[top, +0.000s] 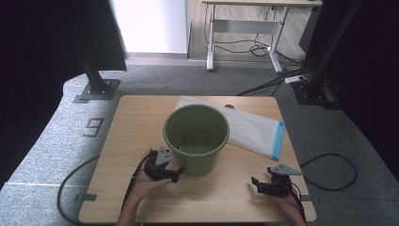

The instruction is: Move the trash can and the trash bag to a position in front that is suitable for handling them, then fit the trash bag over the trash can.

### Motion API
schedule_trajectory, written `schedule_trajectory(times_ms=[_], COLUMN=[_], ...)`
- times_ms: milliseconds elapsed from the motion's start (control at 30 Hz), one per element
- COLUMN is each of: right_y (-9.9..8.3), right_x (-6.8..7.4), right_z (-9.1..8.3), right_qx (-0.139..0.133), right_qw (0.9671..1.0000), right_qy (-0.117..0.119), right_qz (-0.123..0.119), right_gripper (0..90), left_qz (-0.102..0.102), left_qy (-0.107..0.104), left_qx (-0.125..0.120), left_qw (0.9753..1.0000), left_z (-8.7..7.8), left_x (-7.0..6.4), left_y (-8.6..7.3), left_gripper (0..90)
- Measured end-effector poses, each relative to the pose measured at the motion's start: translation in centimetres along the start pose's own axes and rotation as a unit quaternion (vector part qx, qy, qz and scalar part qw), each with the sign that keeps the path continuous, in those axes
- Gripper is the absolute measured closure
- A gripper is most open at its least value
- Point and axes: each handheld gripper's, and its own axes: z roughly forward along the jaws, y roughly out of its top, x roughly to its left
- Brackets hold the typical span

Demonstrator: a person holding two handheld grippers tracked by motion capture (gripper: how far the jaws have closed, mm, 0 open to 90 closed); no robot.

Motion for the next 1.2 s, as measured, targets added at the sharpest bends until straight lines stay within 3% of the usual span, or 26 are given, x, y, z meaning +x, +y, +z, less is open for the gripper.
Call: schedule_trajectory(times_ms=[200, 467, 700, 833, 1100, 1200], right_y=[0.0, 0.1, 0.4, 1.5, 5.7, 7.1], right_x=[0.0, 0.1, 0.4, 0.0, -1.2, -1.5], right_z=[0.1, 0.2, 0.7, 1.6, 4.4, 5.9], right_qx=[0.006, 0.011, 0.019, 0.022, 0.017, 0.018], right_qw=[1.0000, 0.9998, 0.9980, 0.9964, 0.9963, 0.9955], right_qy=[-0.003, -0.014, -0.046, -0.058, -0.067, -0.068], right_qz=[0.001, -0.006, -0.040, -0.057, -0.053, -0.064], right_gripper=[13.2, 13.7, 14.4, 14.0, 13.4, 14.0], left_qz=[-0.019, -0.030, -0.041, -0.047, -0.055, -0.066], left_qy=[0.004, 0.006, 0.007, 0.009, 0.029, 0.034], left_qx=[-0.012, -0.008, 0.003, 0.012, 0.030, 0.035], left_qw=[0.9997, 0.9995, 0.9991, 0.9988, 0.9976, 0.9966], left_z=[-1.8, -2.6, -3.0, -3.1, -3.5, -3.8], left_x=[0.5, 1.0, 1.6, 2.2, 2.9, 3.1], left_y=[-0.5, -1.8, -3.2, -4.0, -5.4, -6.1], left_gripper=[10.7, 11.2, 11.6, 12.3, 12.3, 12.3])
